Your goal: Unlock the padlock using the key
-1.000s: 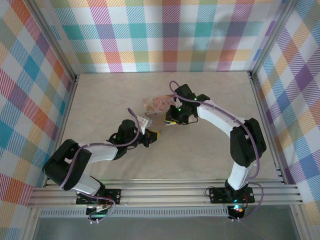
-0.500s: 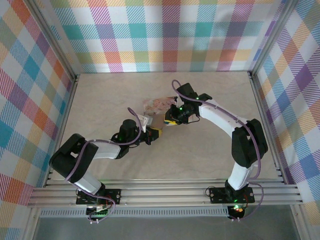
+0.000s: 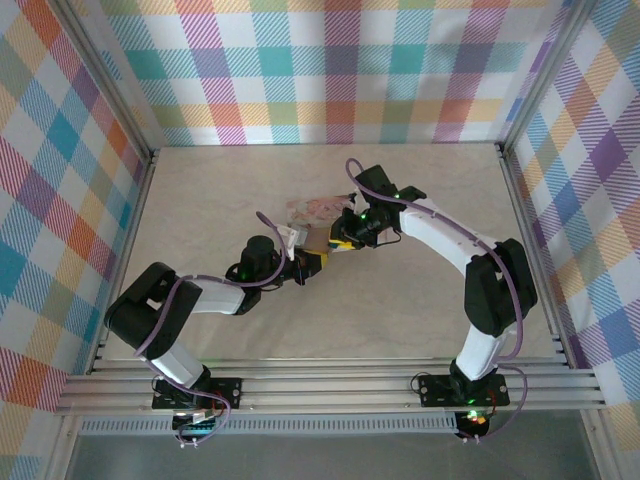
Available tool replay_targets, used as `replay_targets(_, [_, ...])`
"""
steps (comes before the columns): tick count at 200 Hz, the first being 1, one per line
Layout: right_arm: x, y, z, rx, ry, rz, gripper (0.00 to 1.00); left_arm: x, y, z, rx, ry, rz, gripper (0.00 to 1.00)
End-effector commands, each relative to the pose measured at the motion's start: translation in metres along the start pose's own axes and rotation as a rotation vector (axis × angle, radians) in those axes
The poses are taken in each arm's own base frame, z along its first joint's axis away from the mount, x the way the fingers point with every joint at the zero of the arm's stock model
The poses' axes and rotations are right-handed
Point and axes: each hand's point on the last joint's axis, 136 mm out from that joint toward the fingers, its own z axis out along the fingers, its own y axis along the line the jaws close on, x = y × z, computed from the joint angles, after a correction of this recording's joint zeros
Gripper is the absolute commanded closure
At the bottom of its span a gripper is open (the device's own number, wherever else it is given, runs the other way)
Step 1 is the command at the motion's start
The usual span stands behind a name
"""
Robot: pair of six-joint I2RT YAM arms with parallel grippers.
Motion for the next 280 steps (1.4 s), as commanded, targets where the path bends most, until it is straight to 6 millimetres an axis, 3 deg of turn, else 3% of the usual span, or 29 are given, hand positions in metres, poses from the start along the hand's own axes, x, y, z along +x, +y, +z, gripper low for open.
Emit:
replay_targets(1, [-0.005,0.036,-0.027,-0.113,-0.036,-0.043,1.0,-0.017,-0.014,0.006,0.062,-0.049,0.031,1.0])
replay_targets(127, [0.009,0.034,-0.022,-0.143,0.027,-0.045,1.0,-0.029,-0.016,0.003,0.063,-0.114,0.022,1.0])
replay_targets(280, [0.004,0.027,-0.026,-0.208,0.041,-0.005,1.0,-0.034,-0.029,0.002,0.133,-0.123,0.01,1.0])
